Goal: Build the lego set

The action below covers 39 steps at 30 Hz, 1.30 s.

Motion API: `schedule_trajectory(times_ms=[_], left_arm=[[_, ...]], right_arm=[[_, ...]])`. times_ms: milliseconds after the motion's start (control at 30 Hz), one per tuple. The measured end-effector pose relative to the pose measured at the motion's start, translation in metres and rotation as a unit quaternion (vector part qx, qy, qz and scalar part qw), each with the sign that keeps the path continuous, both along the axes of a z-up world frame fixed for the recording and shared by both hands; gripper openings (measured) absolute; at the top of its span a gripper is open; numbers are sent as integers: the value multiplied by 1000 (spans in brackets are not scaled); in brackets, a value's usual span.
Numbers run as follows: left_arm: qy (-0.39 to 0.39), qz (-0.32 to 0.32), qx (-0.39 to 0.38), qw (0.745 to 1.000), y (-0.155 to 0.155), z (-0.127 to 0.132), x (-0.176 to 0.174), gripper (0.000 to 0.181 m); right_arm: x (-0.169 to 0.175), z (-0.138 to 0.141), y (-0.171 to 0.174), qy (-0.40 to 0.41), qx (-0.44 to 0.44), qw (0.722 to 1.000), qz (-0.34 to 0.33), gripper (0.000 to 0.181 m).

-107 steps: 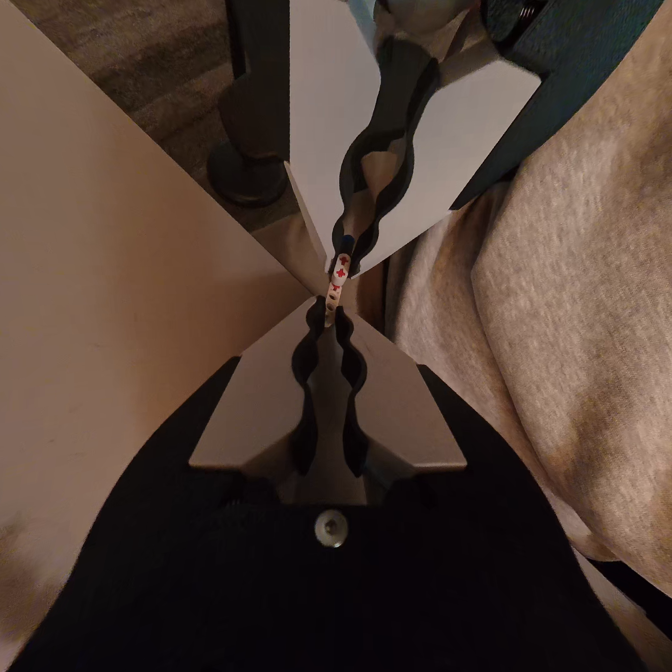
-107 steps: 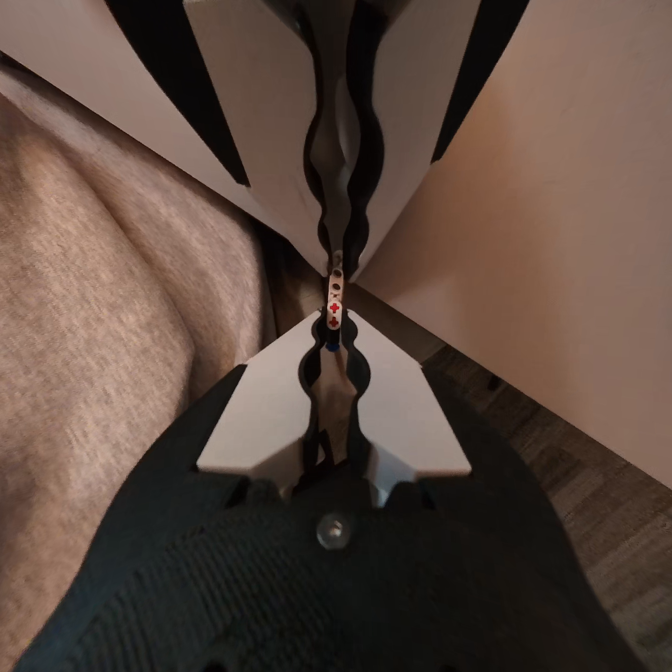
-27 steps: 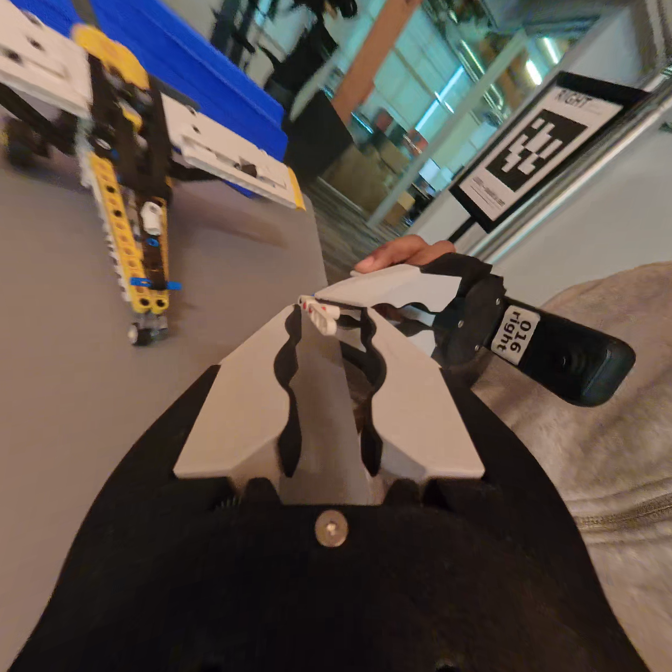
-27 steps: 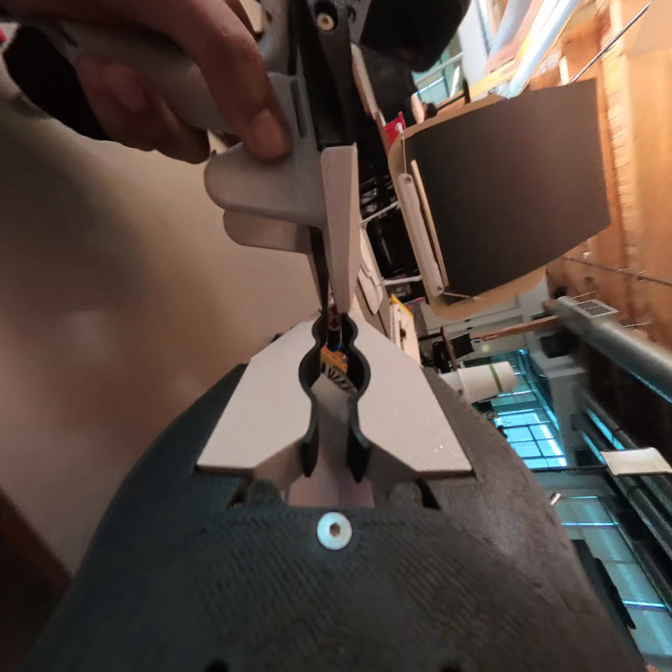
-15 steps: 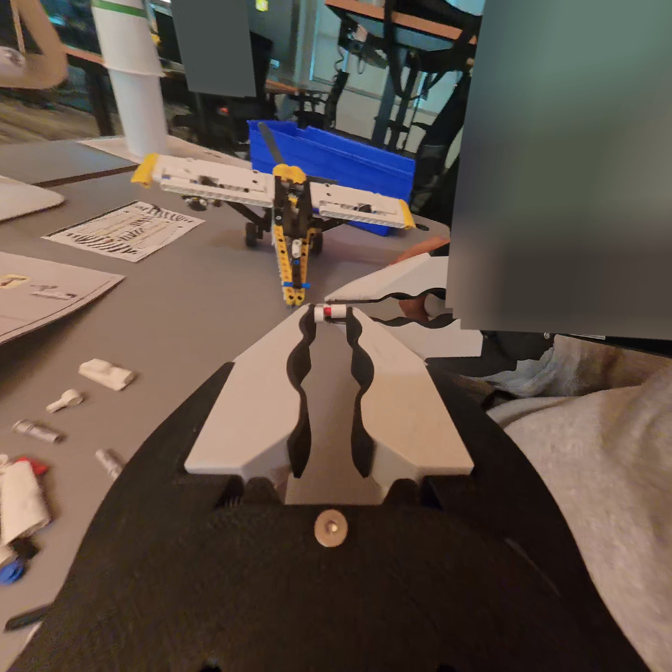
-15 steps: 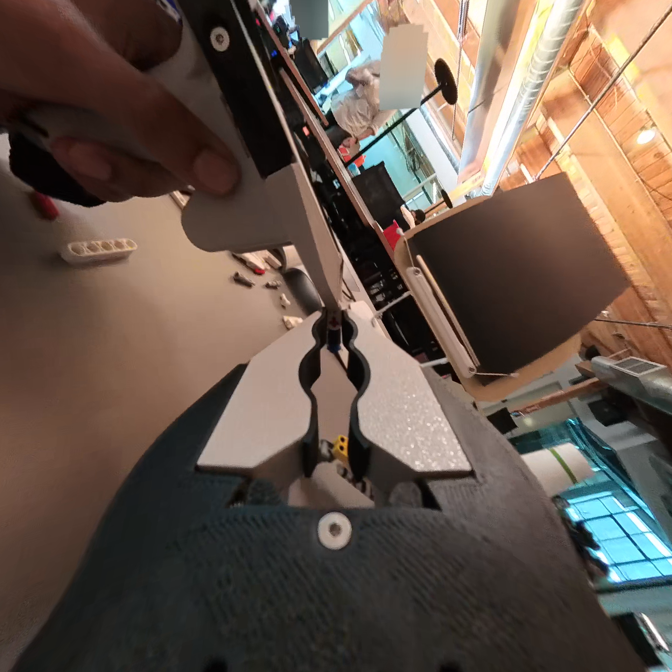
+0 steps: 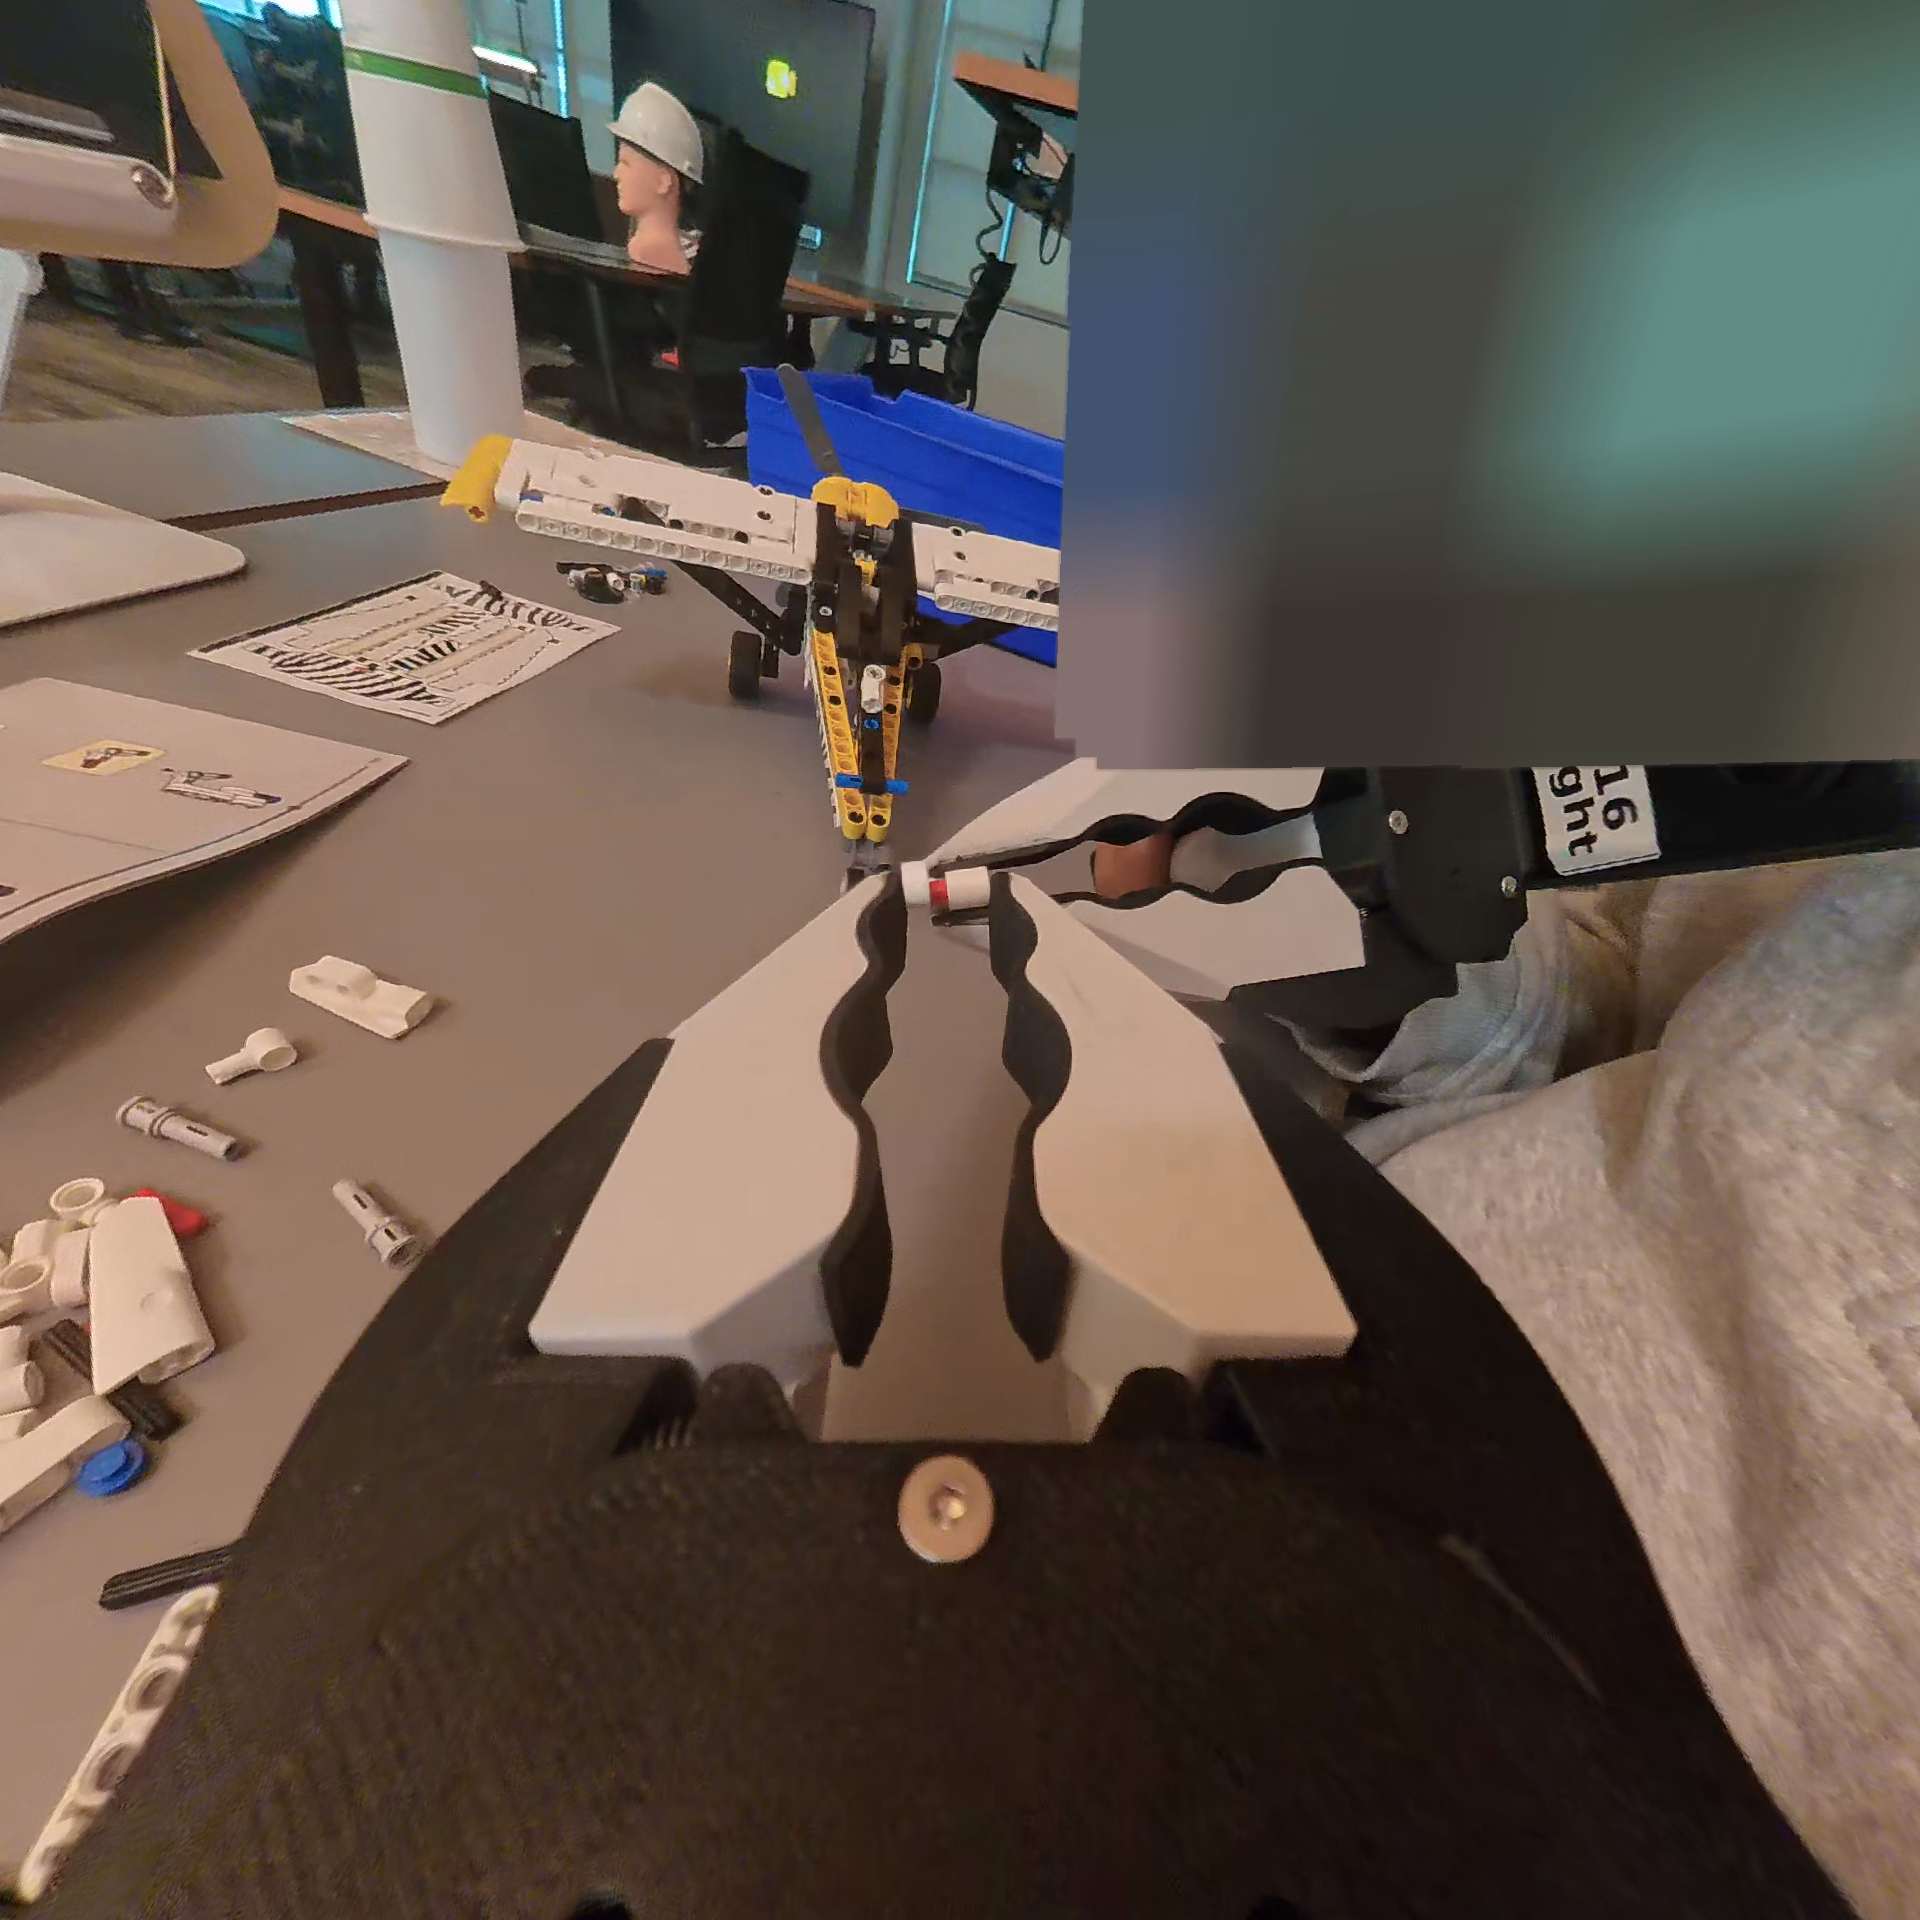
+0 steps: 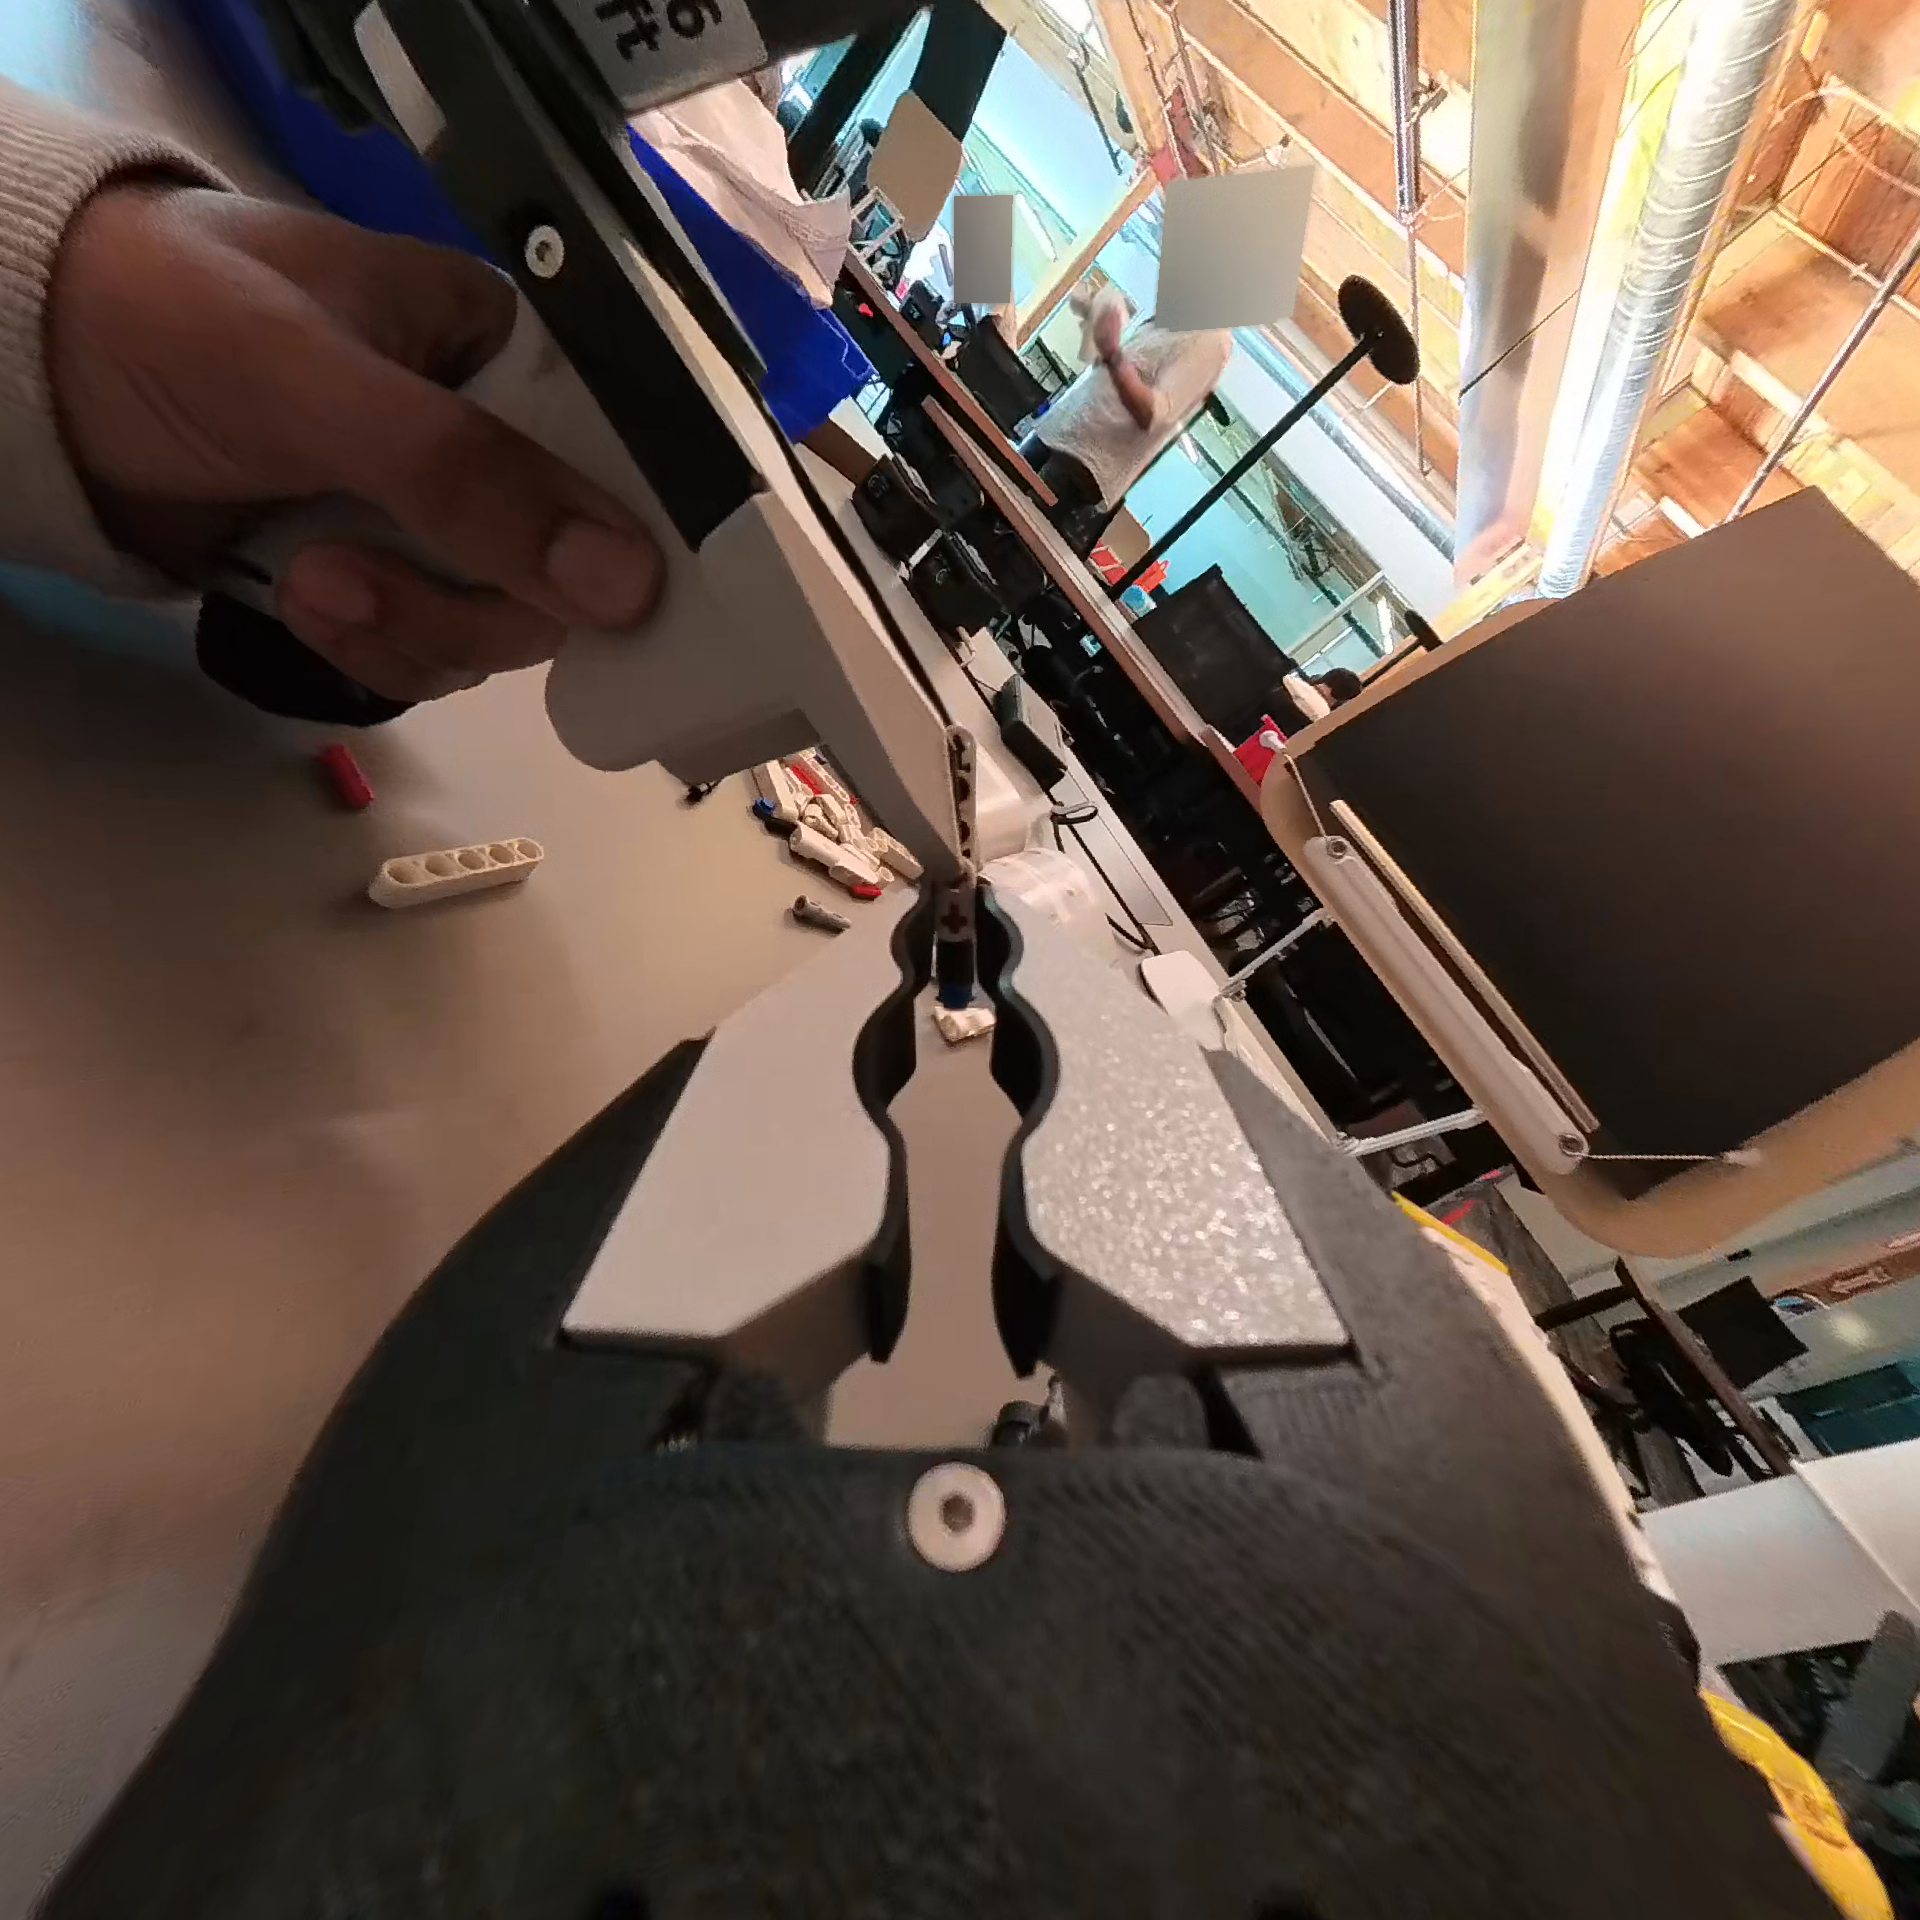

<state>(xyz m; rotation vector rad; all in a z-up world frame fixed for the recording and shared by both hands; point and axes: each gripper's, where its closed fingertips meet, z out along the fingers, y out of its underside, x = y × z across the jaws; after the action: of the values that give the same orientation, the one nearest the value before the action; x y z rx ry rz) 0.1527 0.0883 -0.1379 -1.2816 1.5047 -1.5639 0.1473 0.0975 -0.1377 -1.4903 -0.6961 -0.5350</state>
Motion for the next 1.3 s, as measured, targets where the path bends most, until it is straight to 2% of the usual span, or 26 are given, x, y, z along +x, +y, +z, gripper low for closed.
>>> schedule_trajectory(times_ms=[267, 633, 1300], left_arm=[[-14, -27, -33, 999, -6, 6, 1, 15], [8, -73, -81, 994, -15, 2, 2, 13], [24, -82, -90, 992, -16, -1, 2, 13]], right_arm=[[0, 1, -9, -29, 18, 999, -4, 6], [2, -3, -15, -48, 18, 999, -15, 6], [2, -6, -16, -42, 8, 999, -12, 6]])
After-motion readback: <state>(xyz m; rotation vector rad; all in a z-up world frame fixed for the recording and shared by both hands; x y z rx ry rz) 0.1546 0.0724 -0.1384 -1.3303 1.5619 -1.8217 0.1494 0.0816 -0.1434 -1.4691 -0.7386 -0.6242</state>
